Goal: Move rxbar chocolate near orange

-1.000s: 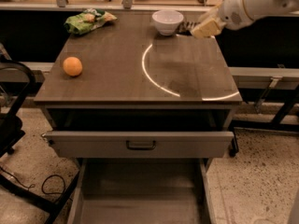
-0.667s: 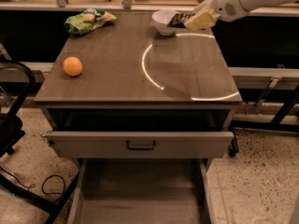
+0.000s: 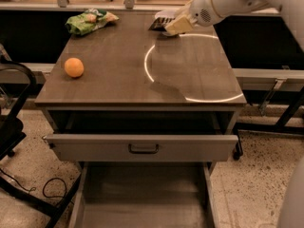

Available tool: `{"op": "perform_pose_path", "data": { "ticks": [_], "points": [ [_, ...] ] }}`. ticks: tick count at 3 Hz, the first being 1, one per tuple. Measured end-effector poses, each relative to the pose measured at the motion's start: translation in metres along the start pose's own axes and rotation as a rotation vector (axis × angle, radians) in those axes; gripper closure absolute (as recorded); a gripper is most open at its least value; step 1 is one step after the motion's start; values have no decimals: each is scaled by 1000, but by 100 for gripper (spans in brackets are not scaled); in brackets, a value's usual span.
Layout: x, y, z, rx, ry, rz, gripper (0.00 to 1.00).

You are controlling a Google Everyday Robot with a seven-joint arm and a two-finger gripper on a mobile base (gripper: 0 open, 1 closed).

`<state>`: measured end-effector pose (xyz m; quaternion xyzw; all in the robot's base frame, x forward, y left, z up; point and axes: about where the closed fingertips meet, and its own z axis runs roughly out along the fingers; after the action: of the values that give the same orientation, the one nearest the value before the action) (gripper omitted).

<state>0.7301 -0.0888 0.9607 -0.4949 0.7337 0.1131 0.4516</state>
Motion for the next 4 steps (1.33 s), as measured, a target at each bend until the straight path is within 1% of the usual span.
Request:
{"op": "perform_pose_path", "data": {
  "ticks": [1, 2, 3, 4],
  "points": [
    [-6, 7, 38, -17, -15, 25, 100],
    [-17, 21, 74, -30, -25, 42, 100],
    [-37, 59, 118, -51, -21, 22, 100],
    [-44, 93, 163, -100, 10, -3, 100]
  ]
}}
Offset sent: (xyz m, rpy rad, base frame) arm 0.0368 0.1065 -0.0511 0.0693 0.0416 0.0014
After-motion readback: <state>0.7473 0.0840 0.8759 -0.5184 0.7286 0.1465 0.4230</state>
